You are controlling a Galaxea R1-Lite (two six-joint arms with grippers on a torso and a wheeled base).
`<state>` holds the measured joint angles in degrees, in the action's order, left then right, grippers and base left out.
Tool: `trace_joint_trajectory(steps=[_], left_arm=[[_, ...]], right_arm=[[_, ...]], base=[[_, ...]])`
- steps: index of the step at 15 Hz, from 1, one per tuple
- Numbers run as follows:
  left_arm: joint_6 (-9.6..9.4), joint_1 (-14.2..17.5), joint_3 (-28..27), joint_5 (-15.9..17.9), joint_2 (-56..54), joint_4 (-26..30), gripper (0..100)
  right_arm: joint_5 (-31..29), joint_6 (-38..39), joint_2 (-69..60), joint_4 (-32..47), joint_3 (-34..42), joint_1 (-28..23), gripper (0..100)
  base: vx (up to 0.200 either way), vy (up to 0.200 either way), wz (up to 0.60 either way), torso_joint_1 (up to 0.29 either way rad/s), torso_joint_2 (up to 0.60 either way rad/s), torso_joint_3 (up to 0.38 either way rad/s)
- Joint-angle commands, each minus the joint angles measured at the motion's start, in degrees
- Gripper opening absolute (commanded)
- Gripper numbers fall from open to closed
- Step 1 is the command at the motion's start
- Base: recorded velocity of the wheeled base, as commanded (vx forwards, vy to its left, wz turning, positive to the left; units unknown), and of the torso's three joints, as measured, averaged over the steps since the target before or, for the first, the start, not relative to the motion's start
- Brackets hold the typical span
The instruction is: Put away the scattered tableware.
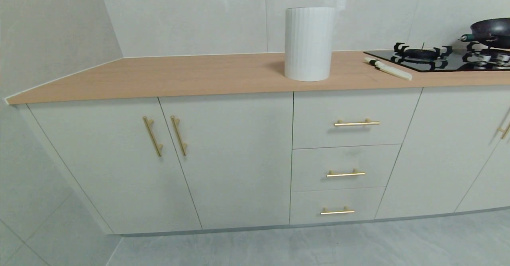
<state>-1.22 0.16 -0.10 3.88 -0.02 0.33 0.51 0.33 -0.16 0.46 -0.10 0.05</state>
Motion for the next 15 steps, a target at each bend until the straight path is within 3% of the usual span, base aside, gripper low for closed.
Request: trace_joint_trajectory(steps=[1, 10, 15], left_arm=[[-0.01, 0.02, 0.01, -0.01, 0.02, 0.02, 100], [-0.01, 0.02, 0.01, -0.01, 0.02, 0.02, 100], [0.34, 0.02, 0.01, -0.10, 0.02, 0.02, 100]], right_arm=[[0.02, 0.02, 0.16, -0.02, 0.01, 0.04, 100], [-0.07, 0.11, 0.16, -0.02, 0.01, 0.04, 100], [-0.07, 0.11, 0.16, -0.02, 0.01, 0.04, 100]], base=[[0.200, 0.000, 0.00, 0.002, 0.00, 0.002], [0.200, 0.000, 0.00, 0.000, 0.00, 0.002], [0.000, 0.000, 0.00, 0.000, 0.00, 0.000]])
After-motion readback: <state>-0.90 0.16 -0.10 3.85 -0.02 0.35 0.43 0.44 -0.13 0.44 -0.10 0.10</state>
